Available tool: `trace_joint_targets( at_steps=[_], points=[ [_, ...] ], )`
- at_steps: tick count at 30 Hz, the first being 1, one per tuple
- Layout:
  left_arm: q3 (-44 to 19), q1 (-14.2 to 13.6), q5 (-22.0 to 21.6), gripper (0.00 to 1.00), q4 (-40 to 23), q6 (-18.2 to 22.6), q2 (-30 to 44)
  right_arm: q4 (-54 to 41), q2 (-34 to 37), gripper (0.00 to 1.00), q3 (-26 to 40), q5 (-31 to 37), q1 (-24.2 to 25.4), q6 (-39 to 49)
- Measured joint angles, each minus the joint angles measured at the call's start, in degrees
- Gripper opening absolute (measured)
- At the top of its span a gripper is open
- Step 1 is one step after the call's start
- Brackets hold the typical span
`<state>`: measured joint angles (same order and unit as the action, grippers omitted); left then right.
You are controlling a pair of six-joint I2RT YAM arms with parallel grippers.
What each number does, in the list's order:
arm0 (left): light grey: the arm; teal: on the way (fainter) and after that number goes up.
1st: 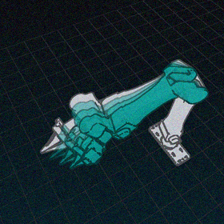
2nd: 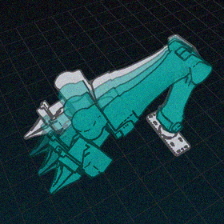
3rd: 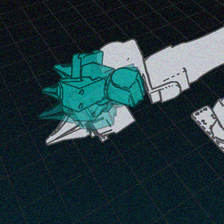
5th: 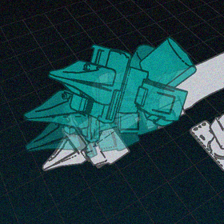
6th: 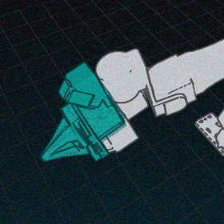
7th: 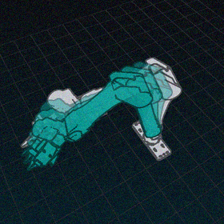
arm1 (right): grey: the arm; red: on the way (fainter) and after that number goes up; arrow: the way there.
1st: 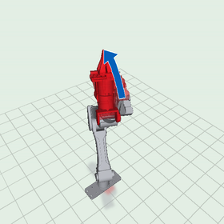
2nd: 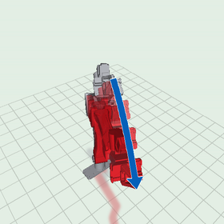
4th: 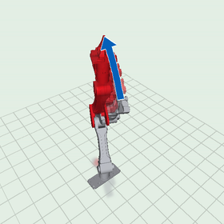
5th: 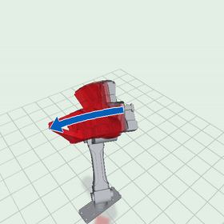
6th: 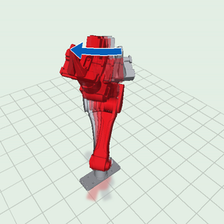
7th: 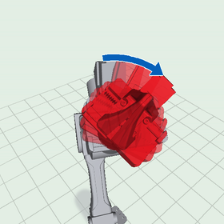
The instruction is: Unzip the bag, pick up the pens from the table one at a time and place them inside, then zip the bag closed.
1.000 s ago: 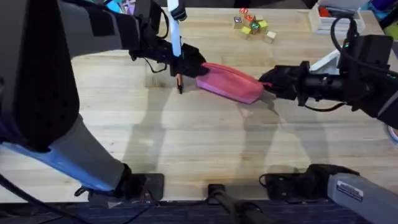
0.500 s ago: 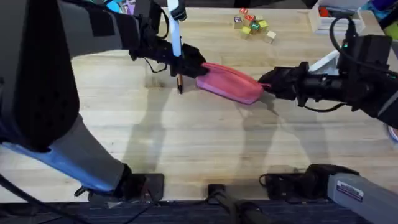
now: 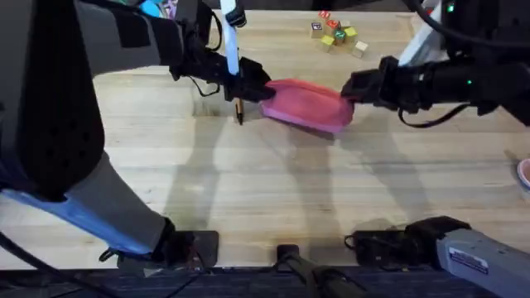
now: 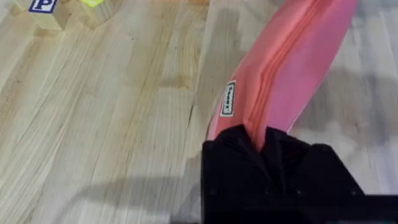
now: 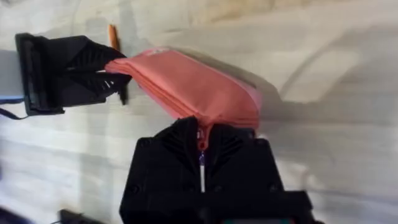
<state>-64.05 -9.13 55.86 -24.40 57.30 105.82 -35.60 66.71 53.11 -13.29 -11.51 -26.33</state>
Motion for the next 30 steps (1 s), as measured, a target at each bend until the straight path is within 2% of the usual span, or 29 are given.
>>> trace_joint_targets(
  at_steps=[6,17,30],
  points=[
    [0.00,0.00,-0.13,0.042,0.22,0.00,0.00,-0.36,0.03,0.034,1.52,6.85,-4.14,2.75],
    [0.00,0.07,-0.64,0.042,0.46,0.00,0.00,-0.47,3.52,0.031,1.61,10.40,-6.81,3.87],
    [-0.17,1.09,-2.93,0.042,0.85,0.00,0.00,-1.52,17.26,0.032,11.95,14.58,-11.50,5.65]
  ],
)
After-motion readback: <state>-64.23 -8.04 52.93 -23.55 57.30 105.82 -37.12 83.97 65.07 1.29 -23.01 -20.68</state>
